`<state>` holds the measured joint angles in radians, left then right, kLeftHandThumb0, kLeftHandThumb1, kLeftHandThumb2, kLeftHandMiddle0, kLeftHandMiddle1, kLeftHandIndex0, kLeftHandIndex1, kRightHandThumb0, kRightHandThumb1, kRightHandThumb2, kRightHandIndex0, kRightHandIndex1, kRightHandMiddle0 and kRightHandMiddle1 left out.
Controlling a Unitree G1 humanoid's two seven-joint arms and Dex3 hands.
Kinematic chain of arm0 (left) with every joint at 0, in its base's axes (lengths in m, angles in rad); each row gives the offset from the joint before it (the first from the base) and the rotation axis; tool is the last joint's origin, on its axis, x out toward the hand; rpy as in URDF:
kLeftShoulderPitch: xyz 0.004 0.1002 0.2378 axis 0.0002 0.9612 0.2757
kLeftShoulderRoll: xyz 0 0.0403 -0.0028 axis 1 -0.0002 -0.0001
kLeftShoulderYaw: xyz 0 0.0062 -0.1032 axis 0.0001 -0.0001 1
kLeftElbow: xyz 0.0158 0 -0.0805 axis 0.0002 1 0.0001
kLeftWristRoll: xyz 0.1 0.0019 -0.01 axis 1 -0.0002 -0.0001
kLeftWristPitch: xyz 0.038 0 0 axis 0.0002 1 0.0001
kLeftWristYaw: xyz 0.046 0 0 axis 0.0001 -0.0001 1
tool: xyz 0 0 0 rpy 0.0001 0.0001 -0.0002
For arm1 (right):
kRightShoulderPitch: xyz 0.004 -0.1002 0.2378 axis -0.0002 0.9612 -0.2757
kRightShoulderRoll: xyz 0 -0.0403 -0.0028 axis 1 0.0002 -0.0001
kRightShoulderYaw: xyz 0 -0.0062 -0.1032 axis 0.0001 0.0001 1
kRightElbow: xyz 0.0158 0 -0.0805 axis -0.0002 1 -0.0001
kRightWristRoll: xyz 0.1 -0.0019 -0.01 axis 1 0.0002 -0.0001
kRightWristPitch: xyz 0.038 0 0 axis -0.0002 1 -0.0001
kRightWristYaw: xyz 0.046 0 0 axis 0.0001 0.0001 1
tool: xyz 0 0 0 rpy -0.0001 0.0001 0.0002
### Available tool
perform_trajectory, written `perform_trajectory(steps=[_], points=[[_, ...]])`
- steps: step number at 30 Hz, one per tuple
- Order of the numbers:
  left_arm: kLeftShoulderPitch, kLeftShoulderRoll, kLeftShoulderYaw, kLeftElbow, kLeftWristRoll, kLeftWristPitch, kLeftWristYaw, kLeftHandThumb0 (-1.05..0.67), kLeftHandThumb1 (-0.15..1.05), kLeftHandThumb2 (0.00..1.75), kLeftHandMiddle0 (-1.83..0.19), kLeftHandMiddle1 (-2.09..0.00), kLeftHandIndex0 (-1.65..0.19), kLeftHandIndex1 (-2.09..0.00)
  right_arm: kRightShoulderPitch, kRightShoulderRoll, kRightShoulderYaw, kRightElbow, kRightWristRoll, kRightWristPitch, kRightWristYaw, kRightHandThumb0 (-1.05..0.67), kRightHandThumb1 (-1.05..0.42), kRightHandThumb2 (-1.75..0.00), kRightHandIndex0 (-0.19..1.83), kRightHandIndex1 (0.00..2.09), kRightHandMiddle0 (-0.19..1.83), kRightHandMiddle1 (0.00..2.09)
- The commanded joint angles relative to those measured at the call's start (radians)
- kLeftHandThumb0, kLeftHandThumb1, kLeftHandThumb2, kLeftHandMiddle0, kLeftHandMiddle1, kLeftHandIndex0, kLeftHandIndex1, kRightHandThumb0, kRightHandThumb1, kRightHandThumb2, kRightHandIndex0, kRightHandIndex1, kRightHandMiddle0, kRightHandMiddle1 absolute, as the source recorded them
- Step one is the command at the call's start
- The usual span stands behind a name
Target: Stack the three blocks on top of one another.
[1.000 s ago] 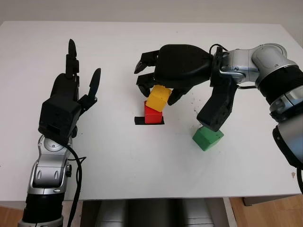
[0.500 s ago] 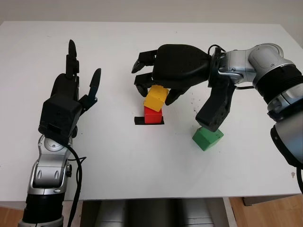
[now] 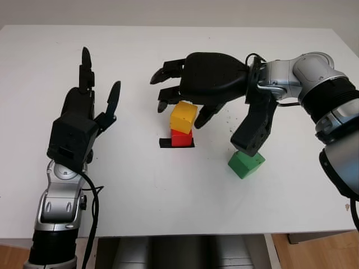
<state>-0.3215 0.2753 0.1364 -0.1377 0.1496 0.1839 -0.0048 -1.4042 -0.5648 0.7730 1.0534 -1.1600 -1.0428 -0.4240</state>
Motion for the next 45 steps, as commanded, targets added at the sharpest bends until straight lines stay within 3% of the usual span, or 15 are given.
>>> perform_trajectory(steps=[1, 10, 12, 18, 23, 32, 45], points=[[0.01, -0.001, -0.002, -0.004, 0.003, -0.007, 0.005, -0.76, 1.05, 0.59, 0.19, 0.0, 0.19, 0.0, -0.021, -0.013, -0.002, -0.012, 0.01, 0.005, 0.014, -0.76, -0.83, -0.05, 0.19, 0.24, 0.29, 0.31], [0.01, 0.001, 0.001, 0.002, 0.0, -0.017, 0.005, -0.75, 1.05, 0.59, 0.19, 0.0, 0.19, 0.0, -0.013, -0.021, -0.043, -0.01, 0.088, -0.004, 0.113, -0.81, -0.82, -0.05, 0.14, 0.12, 0.13, 0.17], [0.01, 0.003, 0.0, -0.006, 0.004, 0.003, 0.005, -0.75, 1.05, 0.59, 0.19, 0.0, 0.19, 0.0, 0.004, -0.017, -0.097, 0.007, 0.191, -0.009, 0.199, -0.81, -0.84, -0.06, 0.14, 0.11, 0.12, 0.15], [0.016, 0.002, 0.014, -0.015, -0.024, -0.014, -0.005, -0.73, 1.05, 0.59, 0.19, 0.0, 0.19, 0.0, 0.108, -0.024, -0.333, -0.029, 0.721, 0.052, 0.687, -0.7, -0.89, -0.07, 0.14, 0.09, 0.13, 0.14], [0.033, -0.003, 0.024, -0.029, -0.045, -0.044, 0.0, -0.74, 1.05, 0.57, 0.19, 0.0, 0.19, 0.0, 0.262, -0.101, -0.511, -0.178, 0.933, 0.162, 0.795, -0.67, -0.89, -0.06, 0.26, 0.15, 0.27, 0.23], [0.04, 0.007, 0.035, -0.016, -0.068, -0.065, -0.015, -0.71, 1.05, 0.58, 0.19, 0.0, 0.19, 0.0, 0.522, -0.255, -0.642, -0.498, 0.911, 0.389, 0.864, -0.71, -0.95, -0.07, 0.28, 0.14, 0.25, 0.24], [0.048, 0.023, 0.066, -0.08, -0.121, -0.049, -0.05, -0.72, 1.05, 0.59, 0.19, 0.0, 0.19, 0.0, 0.85, -0.406, -0.799, -0.996, 0.896, 0.509, 0.974, -0.7, -1.01, -0.07, 0.31, 0.07, 0.36, 0.14]])
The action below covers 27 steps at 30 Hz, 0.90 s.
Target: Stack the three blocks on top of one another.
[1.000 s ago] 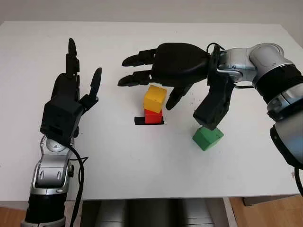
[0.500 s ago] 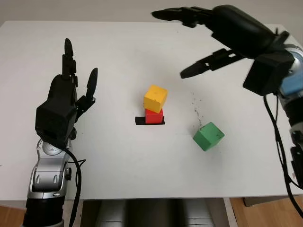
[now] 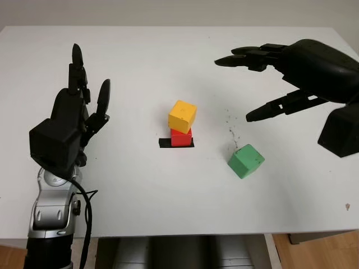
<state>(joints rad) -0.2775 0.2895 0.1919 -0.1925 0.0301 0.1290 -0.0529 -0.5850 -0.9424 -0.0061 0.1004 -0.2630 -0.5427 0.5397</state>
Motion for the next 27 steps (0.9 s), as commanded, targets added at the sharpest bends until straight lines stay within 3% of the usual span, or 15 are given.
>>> perform_trajectory(steps=[1, 8, 18, 27], points=[[0.005, 0.011, 0.011, -0.031, 0.001, 0.014, -0.001, -0.73, 1.05, 0.59, 0.19, 0.0, 0.19, 0.0, 0.055, -0.04, -0.029, -0.077, -0.001, 0.018, 0.024, -0.7, -1.01, -0.07, 0.31, 0.07, 0.37, 0.14], [-0.007, 0.015, 0.016, -0.062, -0.011, 0.06, -0.007, -0.75, 1.05, 0.56, 0.19, 0.0, 0.19, 0.0, 0.206, -0.071, -0.092, -0.202, 0.024, -0.009, 0.063, -0.64, -1.02, -0.06, 0.27, 0.05, 0.36, 0.08], [-0.02, 0.028, 0.015, -0.064, 0.0, 0.068, -0.006, -0.73, 1.05, 0.58, 0.19, 0.0, 0.18, -0.01, 0.307, -0.124, -0.136, -0.321, 0.044, 0.072, 0.178, -0.6, -1.05, -0.11, 0.12, 0.02, 0.22, 0.03], [-0.007, 0.021, 0.023, -0.06, -0.043, 0.065, -0.012, -0.73, 1.05, 0.53, 0.19, 0.0, 0.19, 0.0, 0.414, -0.087, -0.139, -0.269, -0.063, -0.051, 0.063, -0.59, -1.05, -0.16, 0.12, 0.04, 0.24, 0.05]])
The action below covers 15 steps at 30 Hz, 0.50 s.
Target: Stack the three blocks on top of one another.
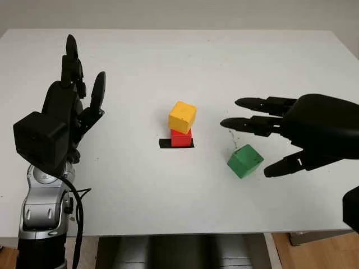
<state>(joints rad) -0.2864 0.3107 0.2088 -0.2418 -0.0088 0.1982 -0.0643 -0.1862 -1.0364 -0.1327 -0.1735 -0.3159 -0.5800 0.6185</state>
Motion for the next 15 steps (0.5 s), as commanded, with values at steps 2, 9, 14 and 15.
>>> perform_trajectory(steps=[2, 9, 14, 15], points=[[0.004, 0.003, 0.007, -0.012, -0.004, -0.007, -0.003, -0.72, 1.05, 0.53, 0.19, 0.0, 0.19, 0.0, 0.028, 0.015, -0.007, 0.024, -0.034, -0.038, -0.045, -0.59, -1.05, -0.17, 0.12, 0.04, 0.25, 0.05], [0.009, 0.01, 0.008, -0.023, 0.0, 0.015, -0.003, -0.76, 1.05, 0.52, 0.19, 0.0, 0.19, 0.0, 0.073, 0.05, 0.008, 0.057, -0.132, -0.069, -0.137, -0.57, -1.05, -0.22, 0.11, 0.04, 0.24, 0.05], [0.009, 0.015, 0.009, -0.022, -0.004, 0.007, -0.011, -0.74, 1.05, 0.53, 0.19, 0.0, 0.19, 0.0, 0.081, 0.072, 0.015, 0.077, -0.213, -0.08, -0.214, -0.55, -1.05, -0.23, 0.11, 0.05, 0.24, 0.05], [0.008, 0.014, 0.009, -0.021, -0.005, 0.005, -0.013, -0.73, 1.05, 0.54, 0.19, 0.0, 0.19, 0.0, 0.077, 0.076, 0.02, 0.09, -0.222, -0.083, -0.229, -0.55, -1.05, -0.22, 0.11, 0.05, 0.24, 0.05]])
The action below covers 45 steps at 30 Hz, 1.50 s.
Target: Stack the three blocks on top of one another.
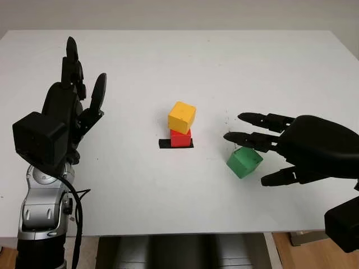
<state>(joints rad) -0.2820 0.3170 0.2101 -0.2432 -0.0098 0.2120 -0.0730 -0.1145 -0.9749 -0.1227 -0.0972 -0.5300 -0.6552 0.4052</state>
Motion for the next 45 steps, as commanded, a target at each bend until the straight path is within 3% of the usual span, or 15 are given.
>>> perform_trajectory(steps=[1, 15, 34, 38, 45], points=[[0.003, 0.007, 0.008, -0.019, -0.004, -0.011, -0.004, -0.73, 1.05, 0.54, 0.19, 0.0, 0.19, 0.0, -0.001, 0.019, 0.017, 0.026, -0.015, -0.008, -0.029, -0.54, -1.05, -0.22, 0.12, 0.06, 0.25, 0.06], [0.018, 0.012, 0.008, -0.01, 0.01, -0.023, -0.01, -0.73, 1.05, 0.55, 0.19, 0.0, 0.19, 0.0, -0.099, 0.037, 0.102, 0.137, -0.072, -0.013, -0.123, -0.57, -1.05, -0.11, 0.21, 0.09, 0.37, 0.11], [0.023, 0.005, 0.008, -0.012, 0.006, -0.028, -0.014, -0.72, 1.05, 0.55, 0.19, 0.0, 0.19, 0.0, -0.205, 0.034, 0.179, 0.19, -0.048, 0.023, -0.074, -0.59, -0.99, -0.05, 0.36, 0.13, 0.54, 0.29], [0.022, 0.002, 0.009, -0.009, 0.001, -0.033, -0.015, -0.73, 1.05, 0.55, 0.19, 0.0, 0.19, 0.0, -0.214, 0.033, 0.184, 0.195, -0.048, 0.025, -0.067, -0.59, -0.97, -0.05, 0.39, 0.14, 0.39, 0.63], [0.021, 0.005, 0.007, -0.004, 0.013, -0.036, -0.012, -0.72, 1.05, 0.55, 0.19, 0.0, 0.19, 0.0, -0.223, 0.032, 0.186, 0.201, -0.054, 0.036, -0.063, -0.48, -0.93, -0.05, 0.45, 0.16, 0.42, 0.81]])
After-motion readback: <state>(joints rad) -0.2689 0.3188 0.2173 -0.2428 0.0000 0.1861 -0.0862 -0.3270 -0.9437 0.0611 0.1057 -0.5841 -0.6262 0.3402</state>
